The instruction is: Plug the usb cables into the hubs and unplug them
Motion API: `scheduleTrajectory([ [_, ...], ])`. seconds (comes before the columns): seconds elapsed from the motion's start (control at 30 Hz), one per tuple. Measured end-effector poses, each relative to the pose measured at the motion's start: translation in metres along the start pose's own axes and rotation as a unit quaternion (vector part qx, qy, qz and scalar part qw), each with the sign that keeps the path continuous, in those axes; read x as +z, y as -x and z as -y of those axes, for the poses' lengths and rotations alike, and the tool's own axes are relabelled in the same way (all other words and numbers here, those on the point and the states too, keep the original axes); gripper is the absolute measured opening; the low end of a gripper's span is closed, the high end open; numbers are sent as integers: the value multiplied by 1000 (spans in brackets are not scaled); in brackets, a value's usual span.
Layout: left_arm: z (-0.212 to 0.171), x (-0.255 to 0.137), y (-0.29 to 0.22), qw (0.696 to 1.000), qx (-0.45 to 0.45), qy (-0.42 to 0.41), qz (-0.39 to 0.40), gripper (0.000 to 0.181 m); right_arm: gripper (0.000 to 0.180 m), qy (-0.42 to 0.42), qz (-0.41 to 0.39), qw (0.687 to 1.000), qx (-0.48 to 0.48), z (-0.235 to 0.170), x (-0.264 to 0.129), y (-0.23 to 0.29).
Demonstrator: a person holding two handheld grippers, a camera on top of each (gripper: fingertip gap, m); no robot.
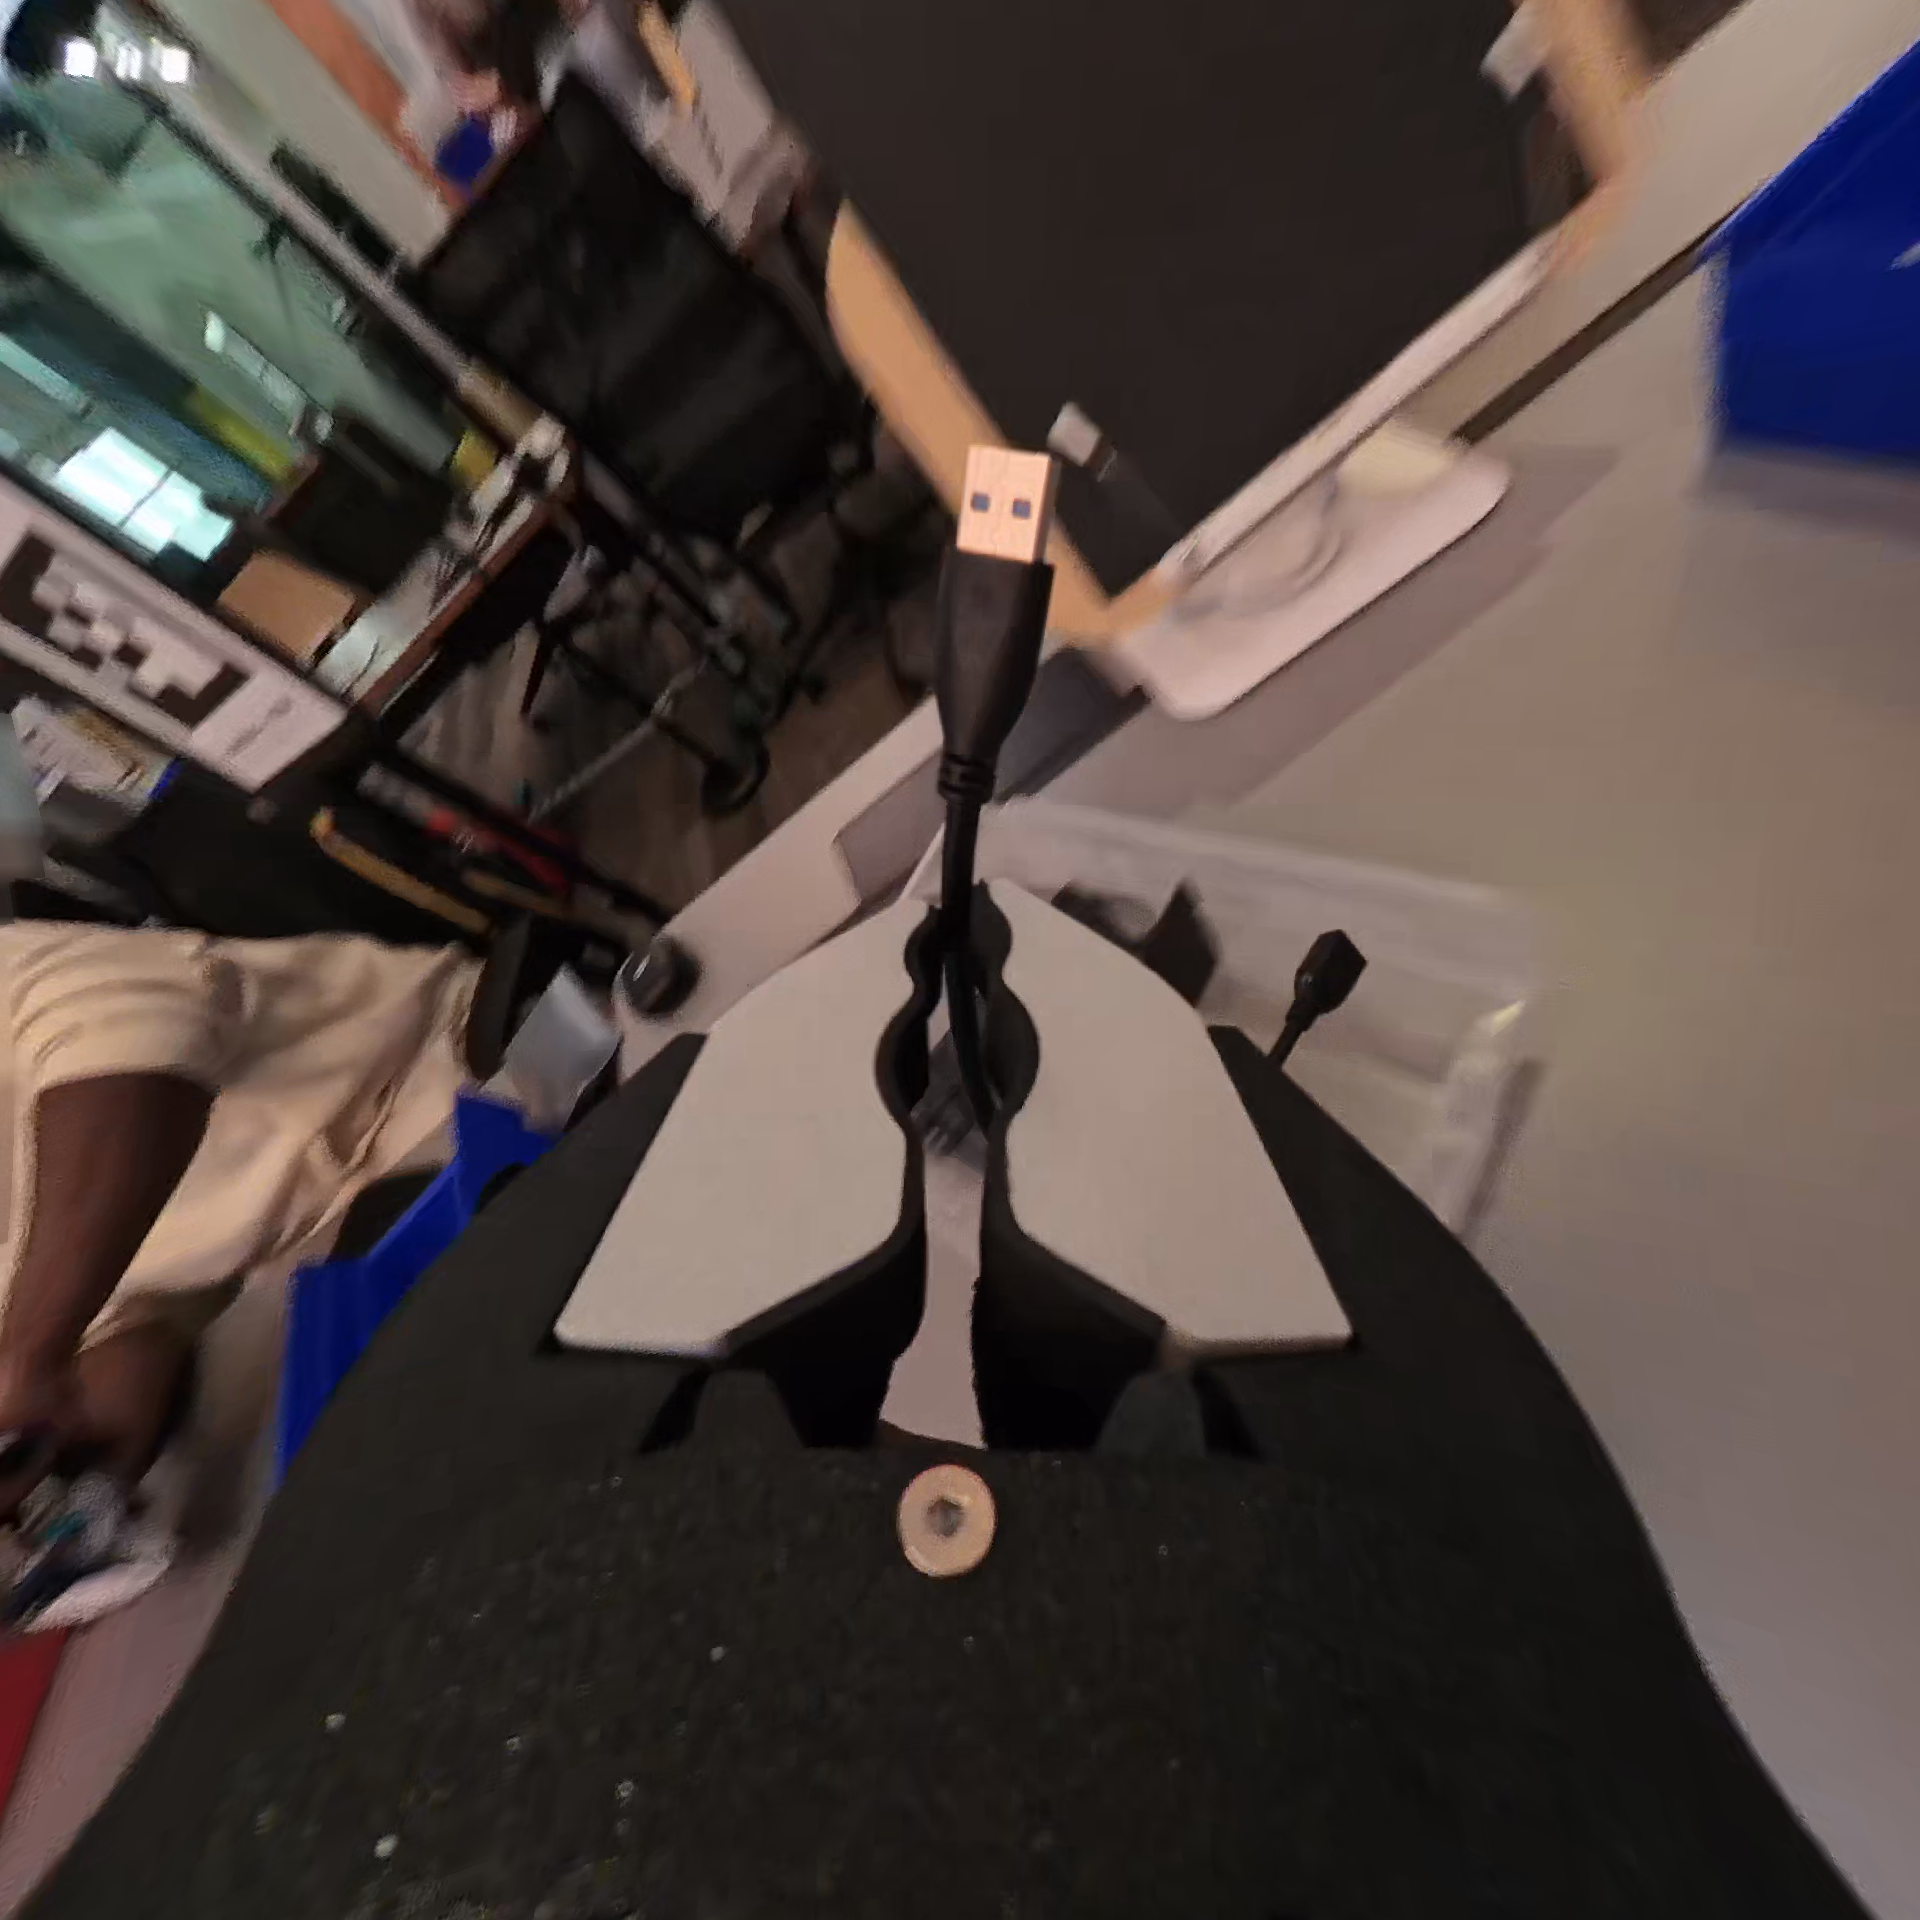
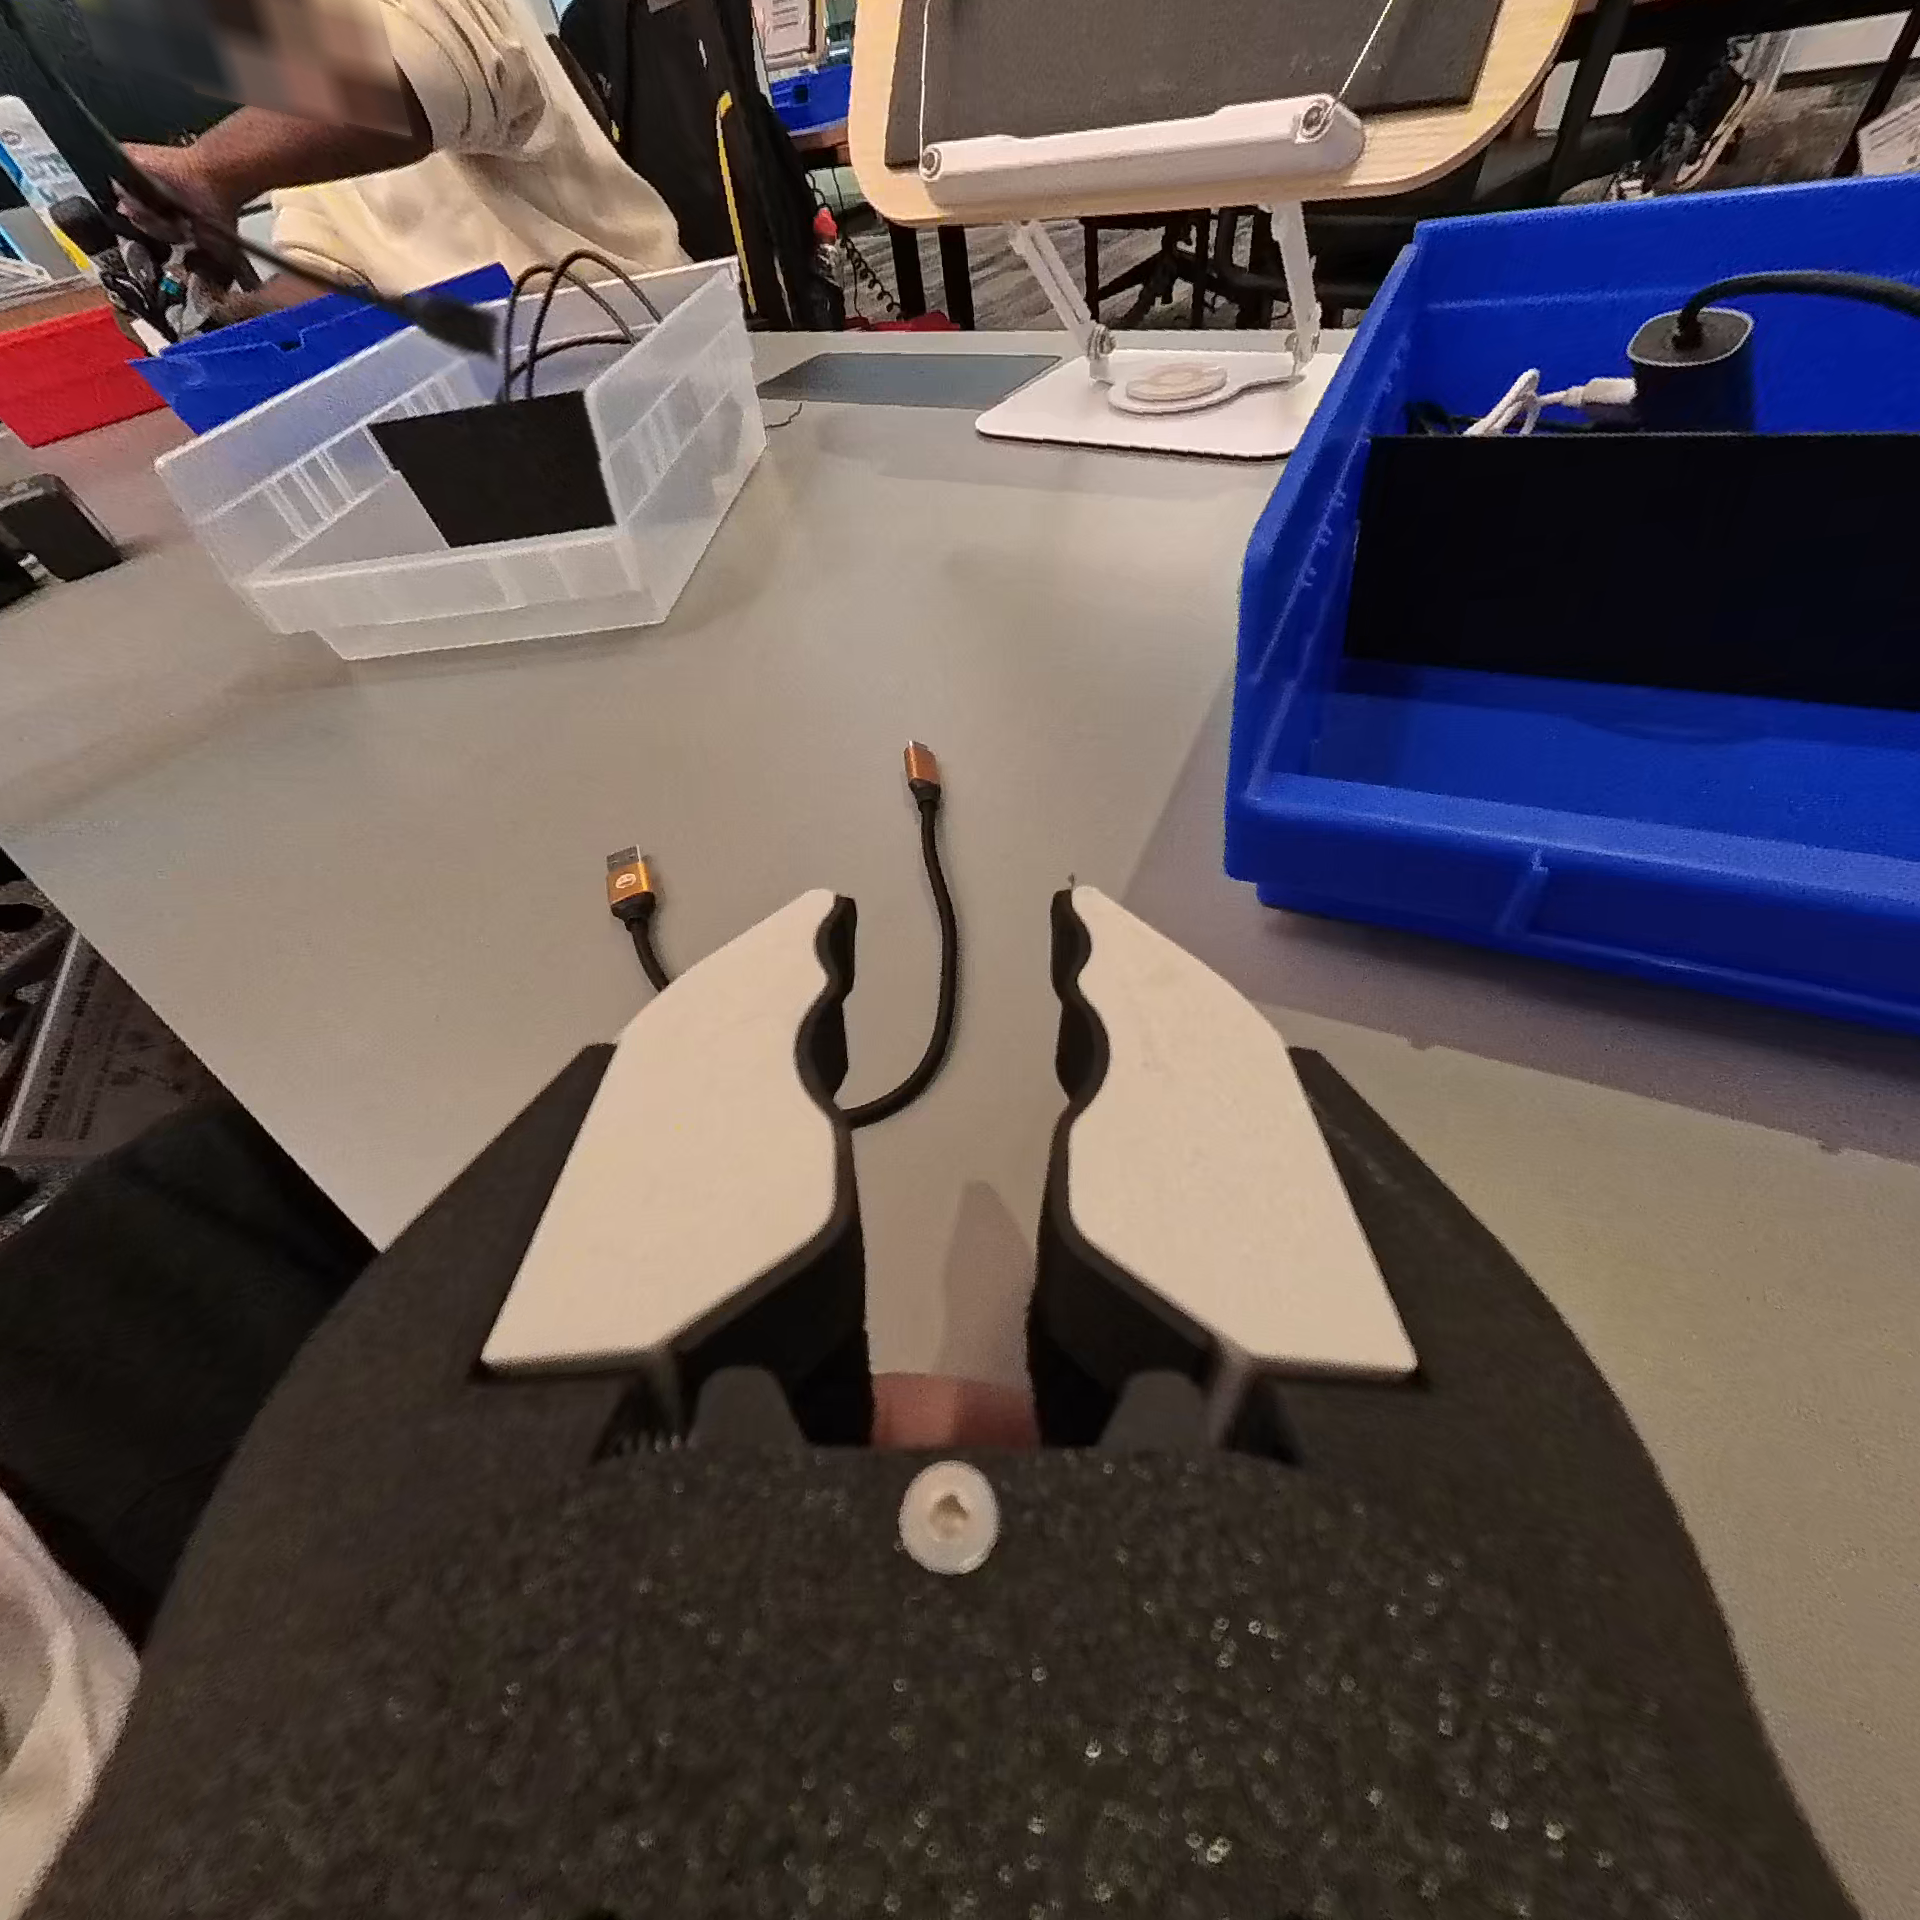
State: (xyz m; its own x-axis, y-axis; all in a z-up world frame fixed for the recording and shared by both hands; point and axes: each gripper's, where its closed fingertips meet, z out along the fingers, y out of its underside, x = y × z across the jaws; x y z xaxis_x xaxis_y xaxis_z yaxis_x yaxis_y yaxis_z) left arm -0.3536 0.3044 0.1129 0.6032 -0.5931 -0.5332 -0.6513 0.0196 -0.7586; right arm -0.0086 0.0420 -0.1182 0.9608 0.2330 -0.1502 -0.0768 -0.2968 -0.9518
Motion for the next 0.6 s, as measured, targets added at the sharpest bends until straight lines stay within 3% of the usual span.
scheduleTrajectory([
  [0.1, 51, -25, -45, 994, -12, -81, -69, 4, 36, -1, -3, 1000, -2, 0, -1, -1],
  [0.2, 66, -21, -108, 982, -21, -96, -163, 3, 36, -2, -3, 1000, 0, 1, -2, -1],
  [0.3, 37, 11, -172, 971, -35, -44, -230, 4, 36, -2, -4, 1000, -3, 1, -3, -1],
  [0.43, -29, 53, -257, 942, -80, 56, -322, 4, 36, -1, -8, 1000, -9, 1, -5, -2],
  [0.6, -87, 82, -327, 916, 1, 111, -384, 4, 36, 3, -1, 1000, -4, -2, -3, 1],
])
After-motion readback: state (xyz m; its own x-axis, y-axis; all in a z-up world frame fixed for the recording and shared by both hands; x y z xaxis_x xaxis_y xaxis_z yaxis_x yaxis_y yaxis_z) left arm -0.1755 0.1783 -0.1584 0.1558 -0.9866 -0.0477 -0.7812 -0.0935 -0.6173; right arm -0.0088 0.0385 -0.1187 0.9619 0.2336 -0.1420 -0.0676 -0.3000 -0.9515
